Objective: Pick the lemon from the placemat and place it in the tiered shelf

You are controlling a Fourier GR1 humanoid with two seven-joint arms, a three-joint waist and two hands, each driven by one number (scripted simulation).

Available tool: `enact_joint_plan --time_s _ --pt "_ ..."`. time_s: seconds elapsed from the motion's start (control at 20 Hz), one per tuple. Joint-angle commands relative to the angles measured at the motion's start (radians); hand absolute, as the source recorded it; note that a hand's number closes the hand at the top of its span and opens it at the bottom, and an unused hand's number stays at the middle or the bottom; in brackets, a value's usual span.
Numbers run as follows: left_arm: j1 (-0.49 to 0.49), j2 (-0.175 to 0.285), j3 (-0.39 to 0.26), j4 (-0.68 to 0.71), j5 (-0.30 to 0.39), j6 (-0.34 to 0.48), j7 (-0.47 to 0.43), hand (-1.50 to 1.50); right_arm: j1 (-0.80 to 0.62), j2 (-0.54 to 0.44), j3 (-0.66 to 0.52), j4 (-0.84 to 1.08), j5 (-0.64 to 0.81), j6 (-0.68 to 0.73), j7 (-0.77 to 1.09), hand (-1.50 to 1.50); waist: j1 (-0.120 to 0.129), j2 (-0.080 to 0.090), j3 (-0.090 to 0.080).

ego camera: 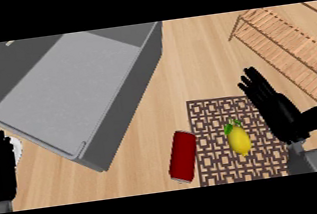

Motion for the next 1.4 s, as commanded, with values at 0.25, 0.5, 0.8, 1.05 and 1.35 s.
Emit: enact_joint_plan --time_s 0.25,0.5,0.8,1.05,1.35 --pt "-0.241 0.004 -0.08 -0.124 0.01 -0.156 -0.009 0.0 -0.261 -0.253 -0.076 -0.093 0.203 -0.011 -0.045 1.5 0.027 0.002 0.031" --pt "-0.272 -0.029 -0.095 -0.116 0.033 -0.188 0.027 0.0 -0.202 -0.199 -0.203 0.079 0.023 0.014 0.015 -1.5 0.033 0.011 0.034" --pt "-0.235 -0.03 -0.097 -0.162 0.027 -0.201 0.044 0.0 -0.089 -0.296 -0.164 -0.146 -0.01 0.199 0.029 -1.5 0.019 0.002 0.032" --pt "-0.273 0.004 -0.063 -0.147 0.035 -0.198 0.085 0.0 -0.134 -0.456 -0.046 -0.265 0.072 0.274 0.27 -1.5 0.015 0.002 0.029" --pt "-0.228 -0.01 -0.087 -0.179 0.034 -0.209 0.077 0.0 -0.233 -0.701 0.075 -0.414 0.389 0.341 0.412 -1.5 0.034 -0.003 0.025"
